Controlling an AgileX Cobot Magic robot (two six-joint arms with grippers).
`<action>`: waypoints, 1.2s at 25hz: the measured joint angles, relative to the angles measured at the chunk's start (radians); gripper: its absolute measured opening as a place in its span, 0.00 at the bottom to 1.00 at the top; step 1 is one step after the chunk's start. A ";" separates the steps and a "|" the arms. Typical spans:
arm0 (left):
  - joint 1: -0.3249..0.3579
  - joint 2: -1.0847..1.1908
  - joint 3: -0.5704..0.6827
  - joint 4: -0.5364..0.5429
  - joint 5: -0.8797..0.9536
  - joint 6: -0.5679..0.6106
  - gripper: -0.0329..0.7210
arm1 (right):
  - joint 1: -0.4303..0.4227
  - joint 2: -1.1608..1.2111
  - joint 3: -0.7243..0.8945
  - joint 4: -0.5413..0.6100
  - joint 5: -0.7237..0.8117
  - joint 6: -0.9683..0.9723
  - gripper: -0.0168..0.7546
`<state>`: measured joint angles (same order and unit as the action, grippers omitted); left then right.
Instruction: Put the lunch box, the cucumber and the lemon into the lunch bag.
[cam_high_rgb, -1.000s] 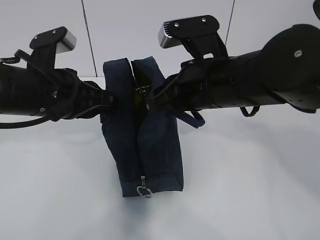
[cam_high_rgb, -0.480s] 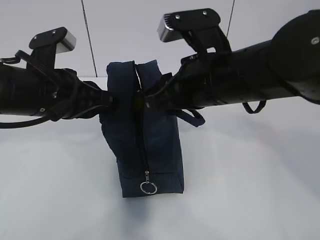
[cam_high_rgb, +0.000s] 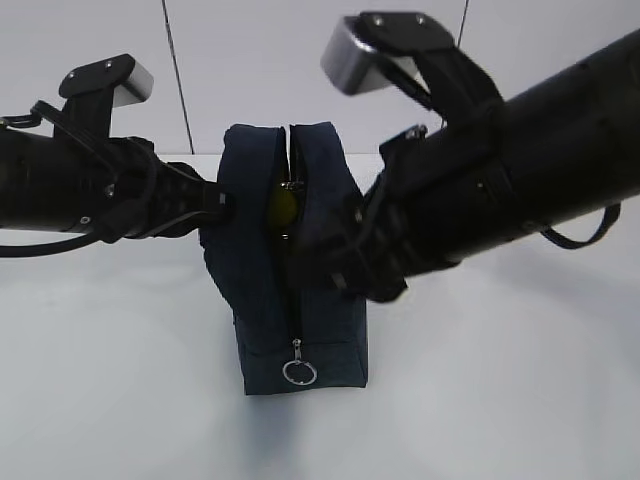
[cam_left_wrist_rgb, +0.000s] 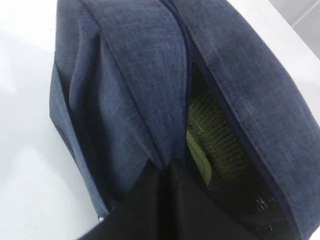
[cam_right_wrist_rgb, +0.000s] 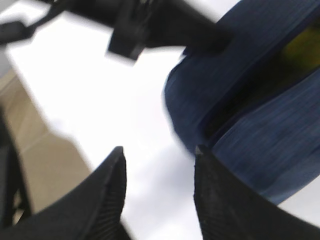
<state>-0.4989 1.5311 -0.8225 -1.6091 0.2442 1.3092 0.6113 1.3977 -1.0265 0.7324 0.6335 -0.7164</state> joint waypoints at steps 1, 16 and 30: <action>0.000 0.000 0.000 0.000 0.000 0.000 0.04 | 0.001 0.000 0.000 -0.006 0.056 0.000 0.47; 0.000 0.000 0.000 0.002 -0.005 0.002 0.04 | 0.003 -0.019 0.260 0.279 0.027 -0.242 0.47; 0.000 0.000 0.000 0.002 -0.006 0.002 0.04 | 0.003 -0.203 0.627 1.025 -0.189 -1.158 0.47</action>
<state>-0.4989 1.5311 -0.8225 -1.6074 0.2379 1.3114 0.6147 1.1949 -0.3999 1.7576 0.4445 -1.8747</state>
